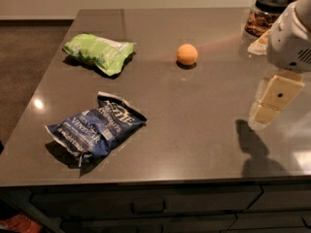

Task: Move blue chip bag near orange

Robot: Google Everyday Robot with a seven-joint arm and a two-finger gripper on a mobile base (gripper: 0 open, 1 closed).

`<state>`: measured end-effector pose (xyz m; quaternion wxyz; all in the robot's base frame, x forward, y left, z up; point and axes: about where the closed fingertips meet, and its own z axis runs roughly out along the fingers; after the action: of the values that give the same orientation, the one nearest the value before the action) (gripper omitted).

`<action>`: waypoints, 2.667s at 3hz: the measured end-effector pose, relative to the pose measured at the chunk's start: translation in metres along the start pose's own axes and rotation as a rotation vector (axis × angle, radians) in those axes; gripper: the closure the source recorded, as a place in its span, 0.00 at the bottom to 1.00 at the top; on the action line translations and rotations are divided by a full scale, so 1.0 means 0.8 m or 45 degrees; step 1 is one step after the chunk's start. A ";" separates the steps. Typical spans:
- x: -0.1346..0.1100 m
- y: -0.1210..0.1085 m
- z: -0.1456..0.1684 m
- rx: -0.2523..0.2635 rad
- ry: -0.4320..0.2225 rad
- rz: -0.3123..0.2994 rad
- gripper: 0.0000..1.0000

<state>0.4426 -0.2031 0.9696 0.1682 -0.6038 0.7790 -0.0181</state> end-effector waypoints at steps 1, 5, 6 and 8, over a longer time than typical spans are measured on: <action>-0.038 0.006 0.028 -0.070 -0.092 -0.040 0.00; -0.219 0.066 0.150 -0.325 -0.462 -0.221 0.00; -0.264 0.076 0.174 -0.351 -0.498 -0.222 0.00; -0.313 0.087 0.210 -0.403 -0.488 -0.196 0.00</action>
Offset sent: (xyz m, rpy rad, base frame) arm 0.0200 0.1248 -0.0646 0.2615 0.1249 0.2438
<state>0.4784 0.0820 0.8553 0.2142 -0.6724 0.6779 0.2061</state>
